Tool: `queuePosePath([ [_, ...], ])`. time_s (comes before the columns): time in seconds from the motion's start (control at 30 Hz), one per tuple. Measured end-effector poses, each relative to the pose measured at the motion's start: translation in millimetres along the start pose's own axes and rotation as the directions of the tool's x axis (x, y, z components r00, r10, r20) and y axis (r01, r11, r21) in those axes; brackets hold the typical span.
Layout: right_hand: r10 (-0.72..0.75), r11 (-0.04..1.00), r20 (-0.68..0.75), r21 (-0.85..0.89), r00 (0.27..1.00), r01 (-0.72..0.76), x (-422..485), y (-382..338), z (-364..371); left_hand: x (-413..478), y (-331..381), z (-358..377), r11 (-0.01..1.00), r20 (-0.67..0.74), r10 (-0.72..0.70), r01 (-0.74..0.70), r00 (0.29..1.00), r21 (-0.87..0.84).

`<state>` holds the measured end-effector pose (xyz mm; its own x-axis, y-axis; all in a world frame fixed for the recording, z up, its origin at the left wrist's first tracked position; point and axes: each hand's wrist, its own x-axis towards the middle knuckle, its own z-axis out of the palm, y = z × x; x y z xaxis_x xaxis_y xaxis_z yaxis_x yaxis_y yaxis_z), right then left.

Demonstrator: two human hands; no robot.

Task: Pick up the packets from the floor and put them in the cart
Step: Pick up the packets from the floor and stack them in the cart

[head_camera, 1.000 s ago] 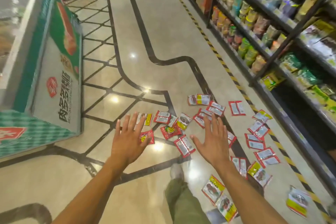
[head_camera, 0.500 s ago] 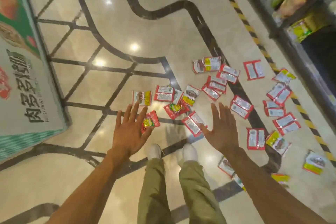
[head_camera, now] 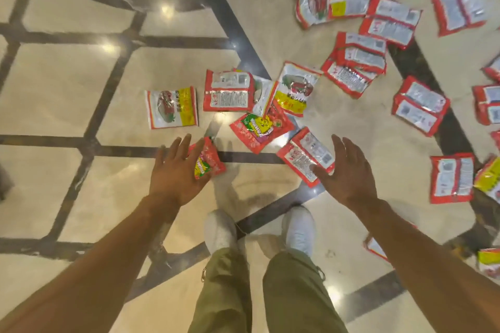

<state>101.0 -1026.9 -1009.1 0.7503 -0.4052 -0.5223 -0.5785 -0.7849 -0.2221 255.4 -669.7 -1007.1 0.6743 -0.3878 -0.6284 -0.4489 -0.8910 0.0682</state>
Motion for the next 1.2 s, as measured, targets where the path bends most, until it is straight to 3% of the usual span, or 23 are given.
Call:
queuePosePath([
  [0.2,0.023,1.0,0.077,-0.009,0.997,-0.022,69,37,115,81,-28,115,1.0,0.054,-0.027,0.027,0.998,-0.006],
  [0.33,0.045,0.999,0.053,-0.022,0.998,-0.043,94,48,158,109,-43,163,0.999,0.097,-0.048,0.049,0.994,-0.008],
  [0.47,0.112,0.994,0.03,0.011,0.993,-0.112,105,50,177,118,-46,181,1.0,0.02,0.008,-0.008,1.0,0.007],
  [0.67,0.222,0.975,0.025,0.024,0.975,-0.223,111,43,178,121,-30,182,0.987,-0.04,-0.065,0.059,0.997,-0.149],
  [0.8,0.28,0.943,0.149,0.141,0.949,-0.3,110,37,172,123,-24,176,0.956,-0.002,-0.177,0.172,0.984,-0.237],
  [1.0,0.335,0.876,0.319,0.24,0.887,-0.417,96,33,155,118,-16,154,0.883,0.081,-0.215,0.23,0.973,-0.41],
  [1.1,0.359,0.834,0.317,0.313,0.878,-0.454,77,26,133,102,-9,127,0.816,0.139,-0.217,0.258,0.966,-0.518],
  [1.2,0.379,0.743,0.325,0.452,0.867,-0.494,43,12,92,73,-4,80,0.672,0.165,-0.23,0.279,0.959,-0.686],
])
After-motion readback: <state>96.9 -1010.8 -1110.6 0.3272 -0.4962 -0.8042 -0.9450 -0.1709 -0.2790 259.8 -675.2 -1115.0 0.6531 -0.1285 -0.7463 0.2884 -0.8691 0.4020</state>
